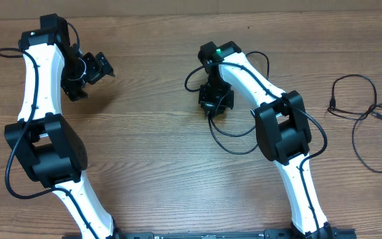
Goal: Untangle cables
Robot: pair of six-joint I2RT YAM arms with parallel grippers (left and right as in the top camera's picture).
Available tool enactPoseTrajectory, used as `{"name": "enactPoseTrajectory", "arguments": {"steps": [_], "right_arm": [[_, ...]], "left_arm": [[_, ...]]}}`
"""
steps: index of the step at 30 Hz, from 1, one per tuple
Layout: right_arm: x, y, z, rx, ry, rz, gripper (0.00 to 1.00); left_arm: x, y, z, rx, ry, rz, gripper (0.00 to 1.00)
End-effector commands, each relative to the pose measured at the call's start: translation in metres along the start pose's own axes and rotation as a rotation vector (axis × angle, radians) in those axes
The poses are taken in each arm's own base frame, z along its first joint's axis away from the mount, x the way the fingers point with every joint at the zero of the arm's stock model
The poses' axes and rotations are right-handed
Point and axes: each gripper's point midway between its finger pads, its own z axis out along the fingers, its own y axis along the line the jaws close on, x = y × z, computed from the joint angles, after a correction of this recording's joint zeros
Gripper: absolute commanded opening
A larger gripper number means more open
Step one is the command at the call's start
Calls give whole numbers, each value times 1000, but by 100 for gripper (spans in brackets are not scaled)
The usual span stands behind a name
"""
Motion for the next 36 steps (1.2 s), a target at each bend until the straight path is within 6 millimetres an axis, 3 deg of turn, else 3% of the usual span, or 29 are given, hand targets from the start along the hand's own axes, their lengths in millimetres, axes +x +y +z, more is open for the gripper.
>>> {"name": "enactPoseTrajectory", "arguments": {"steps": [1,8,12,15,19,28,36], "right_arm": [[11,-35,71,144,130,34,6],[12,-36,69,149,137,28,4],[5,-36,48,157,98,-17,4],[-1,-31,18,147,16,-34,4],[-4,-28,-36,153,-126,-57,4],[18,-49,-160,220,-427,-54,4],[46,-87,-224,270,-562,42,4]], "left_arm": [[3,-5,-2,10,1,6,99],[3,-5,-2,10,1,6,100],[3,-5,-2,10,1,6,99],[3,-5,-2,10,1,6,100],[3,-5,-2,10,1,6,100],[3,-5,-2,10,1,6,100],[3,-5,-2,10,1,6,99]]}}
